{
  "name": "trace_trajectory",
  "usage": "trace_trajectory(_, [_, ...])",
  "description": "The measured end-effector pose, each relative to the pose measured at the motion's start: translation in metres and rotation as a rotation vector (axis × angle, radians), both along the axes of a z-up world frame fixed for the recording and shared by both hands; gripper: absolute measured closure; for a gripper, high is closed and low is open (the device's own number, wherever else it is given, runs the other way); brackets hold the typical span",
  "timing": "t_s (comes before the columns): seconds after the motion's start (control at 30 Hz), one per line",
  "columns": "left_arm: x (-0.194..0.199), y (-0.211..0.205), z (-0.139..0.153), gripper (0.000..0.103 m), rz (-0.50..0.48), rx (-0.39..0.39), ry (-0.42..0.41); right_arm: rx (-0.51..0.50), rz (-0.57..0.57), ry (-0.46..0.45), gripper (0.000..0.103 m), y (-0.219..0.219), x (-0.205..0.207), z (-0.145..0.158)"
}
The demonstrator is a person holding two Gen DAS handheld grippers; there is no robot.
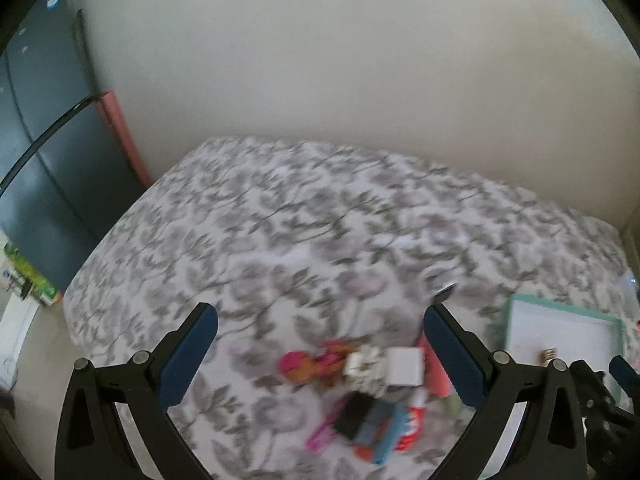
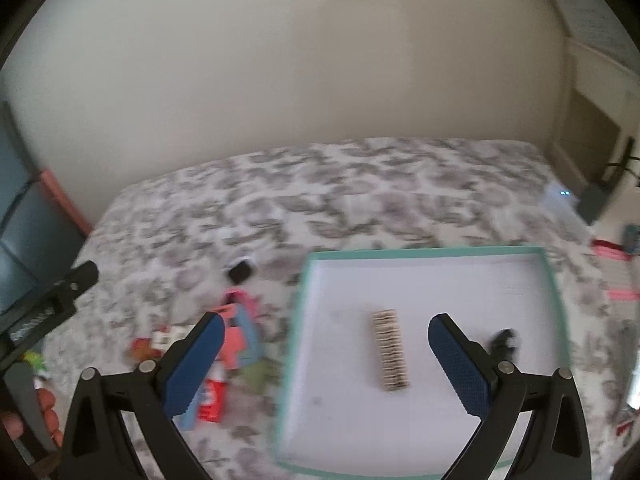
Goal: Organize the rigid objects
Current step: 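Move both open tools back over the object pile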
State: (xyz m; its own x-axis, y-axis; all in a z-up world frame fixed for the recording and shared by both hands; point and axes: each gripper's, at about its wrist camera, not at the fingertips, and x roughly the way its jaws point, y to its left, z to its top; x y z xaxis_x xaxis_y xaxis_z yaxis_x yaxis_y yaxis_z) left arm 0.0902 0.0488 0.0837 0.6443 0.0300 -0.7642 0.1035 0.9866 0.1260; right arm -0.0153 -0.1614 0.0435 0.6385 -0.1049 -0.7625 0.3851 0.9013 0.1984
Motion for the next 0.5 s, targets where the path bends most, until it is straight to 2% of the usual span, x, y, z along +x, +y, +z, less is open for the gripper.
trace_trajectory(0.23, [0.011, 0.028, -0.036, 0.0, 0.036, 0.006, 0.11, 0.044, 0.122, 0.046, 0.0, 0.044, 0.022, -0.02])
trace_trajectory(0.5, [0.015, 0.042, -0.072, 0.0, 0.056, -0.068, 0.254, 0.088, 0.2, 0.143, 0.0, 0.079, 0.036, -0.053])
